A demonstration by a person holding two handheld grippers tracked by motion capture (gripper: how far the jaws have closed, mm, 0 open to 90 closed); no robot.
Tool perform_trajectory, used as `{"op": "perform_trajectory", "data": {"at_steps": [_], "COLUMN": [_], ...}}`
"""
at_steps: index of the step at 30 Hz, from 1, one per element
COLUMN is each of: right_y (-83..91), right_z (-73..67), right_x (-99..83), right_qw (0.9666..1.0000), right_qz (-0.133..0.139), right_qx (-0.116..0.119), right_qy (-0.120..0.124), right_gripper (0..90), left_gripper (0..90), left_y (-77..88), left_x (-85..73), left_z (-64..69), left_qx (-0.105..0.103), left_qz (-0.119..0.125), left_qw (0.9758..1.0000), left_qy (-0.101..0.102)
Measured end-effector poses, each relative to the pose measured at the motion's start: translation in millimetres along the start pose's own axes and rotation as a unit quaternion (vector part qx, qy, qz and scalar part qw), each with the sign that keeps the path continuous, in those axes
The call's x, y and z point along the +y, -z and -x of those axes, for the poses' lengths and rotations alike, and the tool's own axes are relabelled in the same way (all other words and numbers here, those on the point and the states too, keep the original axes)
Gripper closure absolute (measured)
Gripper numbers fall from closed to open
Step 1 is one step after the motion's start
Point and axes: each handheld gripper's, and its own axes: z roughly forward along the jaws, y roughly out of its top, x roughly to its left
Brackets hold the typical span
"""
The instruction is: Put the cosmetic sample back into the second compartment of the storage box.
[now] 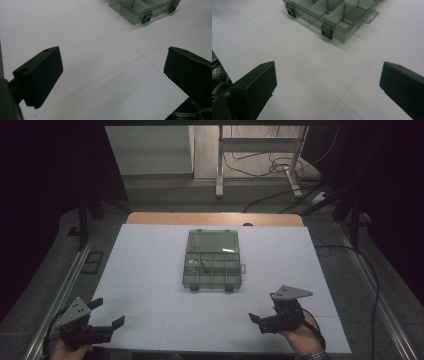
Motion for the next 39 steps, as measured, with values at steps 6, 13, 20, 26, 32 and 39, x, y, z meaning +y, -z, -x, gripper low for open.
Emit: {"op": "perform_trajectory", "data": {"at_steps": [6, 13, 20, 26, 32, 39], "right_y": [8.7, 17.6, 26.4, 34.6, 41.7, 49.0], "right_z": [3.2, 6.9, 10.9, 14.5, 16.1, 16.9], "right_x": [-5.9, -12.6, -19.8, -26.4, -31.8, -40.5], "right_qw": [0.9999, 0.9998, 0.9994, 0.9989, 0.9983, 0.9974], "right_qz": [0.007, 0.009, 0.015, 0.018, 0.016, 0.015], "right_qx": [-0.007, -0.016, -0.025, -0.034, -0.051, -0.064], "right_qy": [-0.007, -0.012, -0.02, -0.025, -0.023, -0.032], "right_gripper": [1.2, 1.1, 1.1, 0.3, 0.0, 0.0], "left_gripper": [2.8, 2.8, 2.8, 2.8, 2.8, 2.8], "left_y": [0.0, 0.1, 0.2, 0.3, 0.2, 0.3], "left_x": [0.0, 0.0, 0.0, -0.1, -0.1, -0.1], "left_z": [0.1, 0.0, 0.0, -0.2, -0.2, -0.2], "left_qx": [0.001, 0.001, 0.001, 0.001, 0.002, 0.002], "left_qz": [0.0, 0.001, 0.001, 0.001, 0.001, 0.001], "left_qw": [1.0, 1.0, 1.0, 1.0, 1.0, 1.0], "left_qy": [0.0, 0.001, 0.001, 0.001, 0.001, 0.002]}}
